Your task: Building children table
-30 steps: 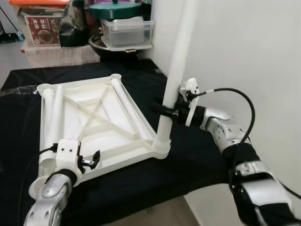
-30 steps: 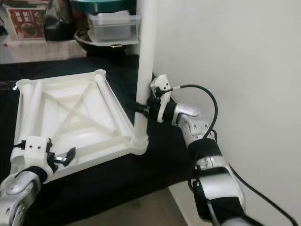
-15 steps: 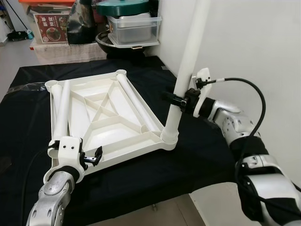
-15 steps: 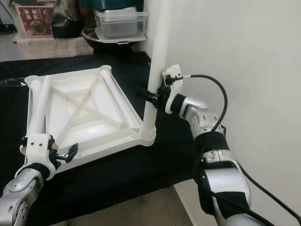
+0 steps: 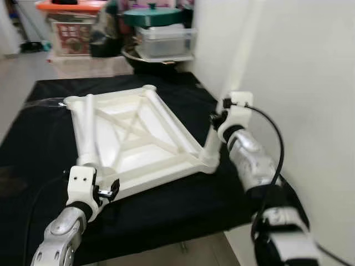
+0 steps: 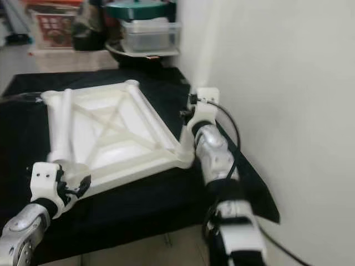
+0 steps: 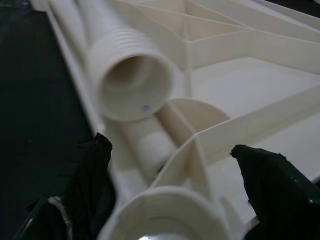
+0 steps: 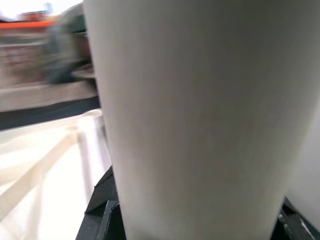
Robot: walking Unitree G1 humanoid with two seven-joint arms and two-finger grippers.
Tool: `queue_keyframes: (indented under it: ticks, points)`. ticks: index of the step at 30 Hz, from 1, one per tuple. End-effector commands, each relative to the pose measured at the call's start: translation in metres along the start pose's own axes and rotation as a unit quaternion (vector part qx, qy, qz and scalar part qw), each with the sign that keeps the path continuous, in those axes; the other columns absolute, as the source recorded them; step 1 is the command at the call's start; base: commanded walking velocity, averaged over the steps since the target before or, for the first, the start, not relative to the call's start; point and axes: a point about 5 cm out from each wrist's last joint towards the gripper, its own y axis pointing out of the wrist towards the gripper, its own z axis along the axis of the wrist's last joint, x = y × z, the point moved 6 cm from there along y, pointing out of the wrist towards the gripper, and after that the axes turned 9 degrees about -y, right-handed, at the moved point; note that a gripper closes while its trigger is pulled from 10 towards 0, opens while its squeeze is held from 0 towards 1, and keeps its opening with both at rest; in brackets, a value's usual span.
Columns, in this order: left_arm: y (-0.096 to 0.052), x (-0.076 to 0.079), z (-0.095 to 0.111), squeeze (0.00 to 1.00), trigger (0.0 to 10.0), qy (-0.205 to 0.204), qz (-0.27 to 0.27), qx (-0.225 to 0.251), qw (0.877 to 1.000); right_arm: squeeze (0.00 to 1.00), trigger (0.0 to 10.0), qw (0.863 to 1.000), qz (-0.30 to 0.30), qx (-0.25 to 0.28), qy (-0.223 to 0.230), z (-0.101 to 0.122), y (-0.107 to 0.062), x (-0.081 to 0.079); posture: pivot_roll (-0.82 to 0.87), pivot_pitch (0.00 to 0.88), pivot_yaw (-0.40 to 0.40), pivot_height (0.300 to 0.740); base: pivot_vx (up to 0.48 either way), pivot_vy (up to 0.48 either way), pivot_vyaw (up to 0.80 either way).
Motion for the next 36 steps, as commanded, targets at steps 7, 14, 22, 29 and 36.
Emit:
queue_keyframes:
  ticks: [7, 14, 22, 29, 36]
  points:
    - [0.002, -0.005, -0.002, 0.0, 10.0, 0.004, 0.01, -0.009, 1.0, 0.0, 0.0, 0.993, -0.072, -0.089, 0.007, -0.052, -0.026, 0.011, 0.06, 0.0, -0.064, 0.74, 0.0, 0.0, 0.0]
    - [0.007, -0.001, -0.001, 0.0, 10.0, -0.001, 0.013, -0.008, 1.0, 0.0, 10.0, 0.995, -0.028, -0.093, 0.024, -0.037, -0.029, -0.018, 0.04, 0.0, -0.06, 0.74, 0.0, 0.0, 0.0]
    - [0.007, -0.002, -0.002, 0.0, 10.0, 0.0, 0.014, -0.012, 1.0, 0.5, 10.0, 0.997, -0.02, -0.065, 0.03, -0.012, -0.029, -0.01, 0.04, 0.0, -0.051, 0.74, 0.0, 0.0, 0.0]
    - [0.009, -0.003, -0.001, 0.0, 10.0, 0.001, 0.012, -0.012, 1.0, 0.0, 10.0, 1.0, -0.005, -0.005, 0.03, 0.038, -0.028, 0.01, 0.02, 0.0, -0.037, 0.74, 0.0, 0.0, 0.0]
    - [0.012, -0.001, -0.003, 0.0, 10.0, 0.001, 0.006, -0.014, 1.0, 0.0, 10.0, 0.964, 0.255, 0.076, 0.011, 0.091, -0.044, -0.009, -0.01, 0.0, -0.027, 0.74, 0.0, 0.0, 0.0]
